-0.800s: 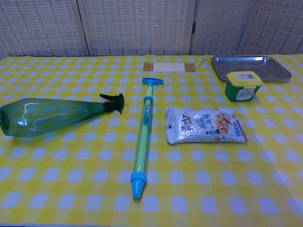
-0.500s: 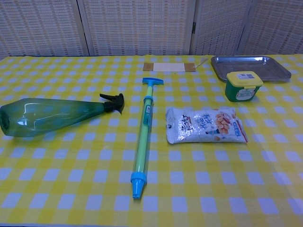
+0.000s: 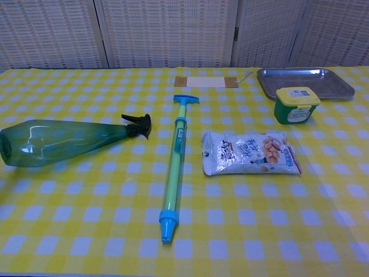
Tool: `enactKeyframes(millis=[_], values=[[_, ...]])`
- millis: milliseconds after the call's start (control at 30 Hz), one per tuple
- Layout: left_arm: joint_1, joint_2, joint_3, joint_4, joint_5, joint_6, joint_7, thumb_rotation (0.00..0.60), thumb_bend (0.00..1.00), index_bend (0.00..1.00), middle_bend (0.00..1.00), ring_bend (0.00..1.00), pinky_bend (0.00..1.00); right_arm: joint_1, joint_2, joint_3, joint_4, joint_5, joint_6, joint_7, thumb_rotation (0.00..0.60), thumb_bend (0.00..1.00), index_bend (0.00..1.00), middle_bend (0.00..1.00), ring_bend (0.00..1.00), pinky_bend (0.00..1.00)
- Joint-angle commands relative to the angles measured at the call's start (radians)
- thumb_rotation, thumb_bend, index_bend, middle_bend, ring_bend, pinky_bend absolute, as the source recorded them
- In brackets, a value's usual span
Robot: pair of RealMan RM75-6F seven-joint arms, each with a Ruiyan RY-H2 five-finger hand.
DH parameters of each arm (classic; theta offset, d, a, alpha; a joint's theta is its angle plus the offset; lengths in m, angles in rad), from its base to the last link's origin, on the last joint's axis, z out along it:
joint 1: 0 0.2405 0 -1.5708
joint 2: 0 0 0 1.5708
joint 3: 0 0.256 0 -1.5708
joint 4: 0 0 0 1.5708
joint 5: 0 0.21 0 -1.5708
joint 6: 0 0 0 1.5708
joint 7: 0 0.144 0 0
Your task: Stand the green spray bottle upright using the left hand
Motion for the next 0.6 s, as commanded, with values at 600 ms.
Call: enactKeyframes(millis=[600], values=[[-0.219, -0.323, -0.198, -0.087, -0.342, -0.152, 0.536, 0.600, 0.11, 0.34, 0.44, 1.00, 1.00, 0.028, 0.049, 0.008, 0.018, 0.028, -0.060, 0.149, 0.600, 0.24, 0.00, 0.00, 0.01, 0.00]])
